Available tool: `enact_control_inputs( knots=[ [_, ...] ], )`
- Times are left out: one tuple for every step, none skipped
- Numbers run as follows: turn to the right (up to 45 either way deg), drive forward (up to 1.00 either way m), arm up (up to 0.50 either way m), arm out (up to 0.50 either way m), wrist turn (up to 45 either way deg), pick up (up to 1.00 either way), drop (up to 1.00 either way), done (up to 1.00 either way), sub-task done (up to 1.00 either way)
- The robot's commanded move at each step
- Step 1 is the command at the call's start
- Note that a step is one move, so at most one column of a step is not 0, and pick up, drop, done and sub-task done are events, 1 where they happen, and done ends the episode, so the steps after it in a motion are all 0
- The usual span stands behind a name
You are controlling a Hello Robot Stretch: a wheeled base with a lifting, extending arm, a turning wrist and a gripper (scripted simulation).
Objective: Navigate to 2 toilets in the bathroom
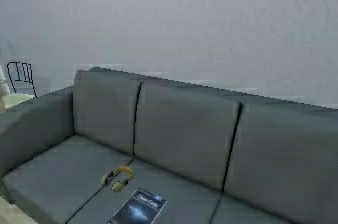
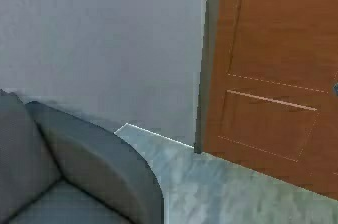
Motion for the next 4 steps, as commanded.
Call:
enact_control_inputs(
  knots=[
    [-45.0, 0.0, 0.0, 0.0, 0.0, 0.0, 0.0, 0.0, 0.0],
    [-45.0, 0.0, 0.0, 0.0, 0.0, 0.0, 0.0, 0.0, 0.0],
    [-45.0, 0.0, 0.0, 0.0, 0.0, 0.0, 0.0, 0.0, 0.0],
    [-9.0, 0.0, 0.0, 0.0, 0.0, 0.0, 0.0, 0.0, 0.0]
  ],
)
